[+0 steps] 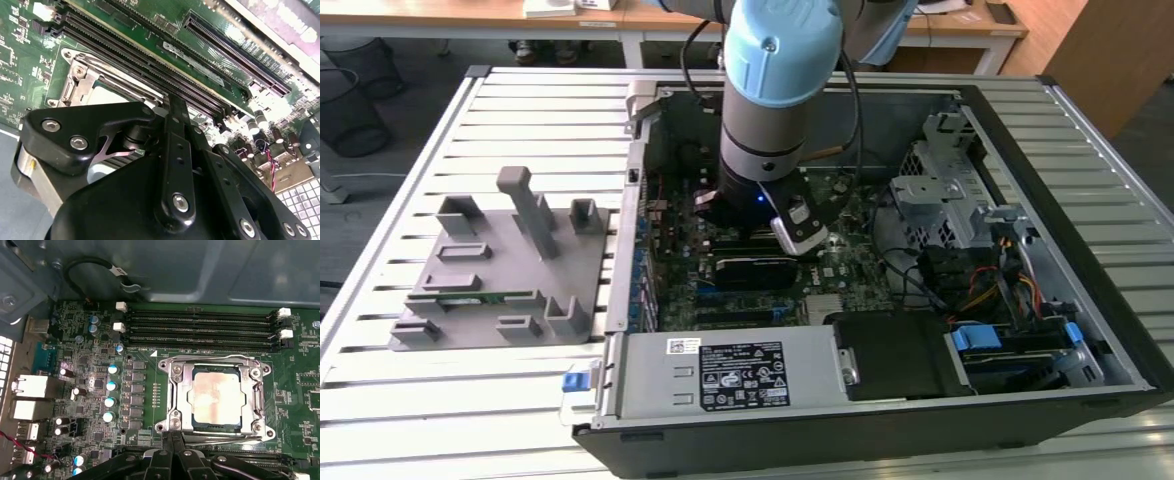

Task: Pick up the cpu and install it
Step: 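Install the second cpu locking lever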

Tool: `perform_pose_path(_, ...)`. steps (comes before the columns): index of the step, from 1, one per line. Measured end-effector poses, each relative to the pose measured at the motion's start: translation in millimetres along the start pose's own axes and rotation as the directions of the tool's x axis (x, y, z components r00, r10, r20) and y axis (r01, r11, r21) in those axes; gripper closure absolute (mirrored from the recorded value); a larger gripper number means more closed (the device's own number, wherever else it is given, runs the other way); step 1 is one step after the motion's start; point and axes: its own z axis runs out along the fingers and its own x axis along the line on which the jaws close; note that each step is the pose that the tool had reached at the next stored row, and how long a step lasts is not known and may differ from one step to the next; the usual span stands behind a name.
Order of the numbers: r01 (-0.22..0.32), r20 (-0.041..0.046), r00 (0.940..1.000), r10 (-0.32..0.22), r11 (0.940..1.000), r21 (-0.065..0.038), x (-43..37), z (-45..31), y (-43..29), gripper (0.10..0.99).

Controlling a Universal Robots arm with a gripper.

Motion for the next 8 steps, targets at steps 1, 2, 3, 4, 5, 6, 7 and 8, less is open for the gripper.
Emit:
perform_pose_path(1,0.0,0.0,1.0,0.0,1.0,-0.004,0.5,0.2,-0.6,0.98)
perform_pose_path(2,0.0,0.0001,1.0,0.0,1.0,-0.007,1.0,0.4,-1.1,0.98)
perform_pose_path(3,0.001,0.0002,1.0,-0.001,0.9999,-0.01,1.3,0.7,-1.5,0.98)
perform_pose_path(4,0.001,0.0003,1.0,-0.001,0.9999,-0.013,1.7,1.0,-1.8,0.98)
perform_pose_path(5,0.001,0.0004,1.0,-0.001,0.9999,-0.016,1.9,1.3,-2.0,0.98)
perform_pose_path(6,0.001,0.0006,1.0,-0.001,0.9998,-0.019,2.1,1.5,-2.1,0.98)
perform_pose_path(7,0.001,0.0006,1.0,-0.001,0.9998,-0.022,2.2,1.7,-2.2,0.98)
perform_pose_path(8,0.001,0.0007,1.0,-0.001,0.9997,-0.025,2.4,1.8,-2.3,0.98)
